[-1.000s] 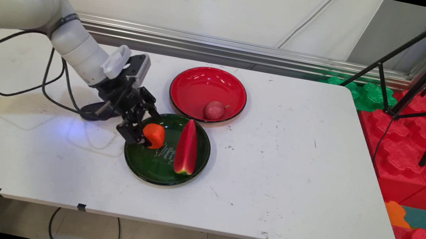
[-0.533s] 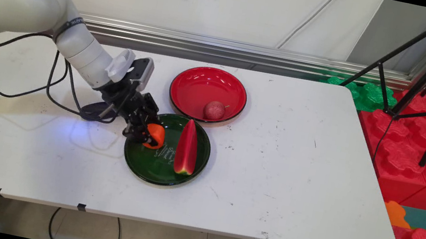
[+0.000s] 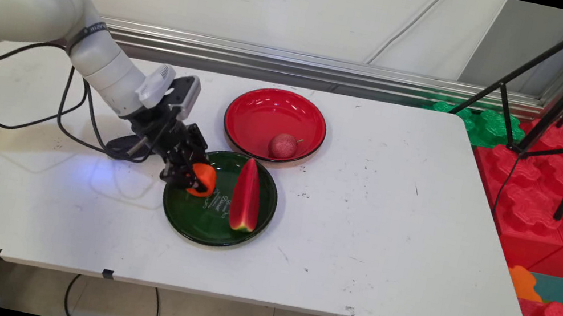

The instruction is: Place the picked object on the table

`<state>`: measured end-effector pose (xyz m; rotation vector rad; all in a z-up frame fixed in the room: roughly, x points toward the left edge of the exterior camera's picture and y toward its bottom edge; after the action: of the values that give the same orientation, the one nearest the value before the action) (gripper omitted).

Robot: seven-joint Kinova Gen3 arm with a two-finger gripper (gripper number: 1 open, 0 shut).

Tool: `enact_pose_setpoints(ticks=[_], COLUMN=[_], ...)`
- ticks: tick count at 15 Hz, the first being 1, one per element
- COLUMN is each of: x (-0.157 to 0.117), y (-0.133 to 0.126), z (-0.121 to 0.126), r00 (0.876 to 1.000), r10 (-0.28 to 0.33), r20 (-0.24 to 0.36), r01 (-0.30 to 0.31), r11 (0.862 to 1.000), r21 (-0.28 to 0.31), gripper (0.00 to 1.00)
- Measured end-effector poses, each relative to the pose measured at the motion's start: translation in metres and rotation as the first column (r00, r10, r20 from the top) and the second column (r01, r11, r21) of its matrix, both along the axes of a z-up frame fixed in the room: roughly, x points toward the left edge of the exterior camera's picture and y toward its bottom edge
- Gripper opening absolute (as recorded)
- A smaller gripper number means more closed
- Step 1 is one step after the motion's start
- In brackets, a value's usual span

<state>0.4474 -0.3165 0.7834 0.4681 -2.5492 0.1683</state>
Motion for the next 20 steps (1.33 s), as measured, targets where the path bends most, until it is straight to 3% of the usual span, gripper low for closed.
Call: enact_pose_setpoints(ticks=[8,20], x=[0.011,0.045], y=[0.004,0.025], z=[0.03,0.096], r00=[0.999,0.99], r10=[0.019,0.077], r20=[-0.036,-0.119], r01=[-0.021,-0.085], r11=[0.999,0.994], r21=[-0.039,-0.062], gripper=[0.0,0.0])
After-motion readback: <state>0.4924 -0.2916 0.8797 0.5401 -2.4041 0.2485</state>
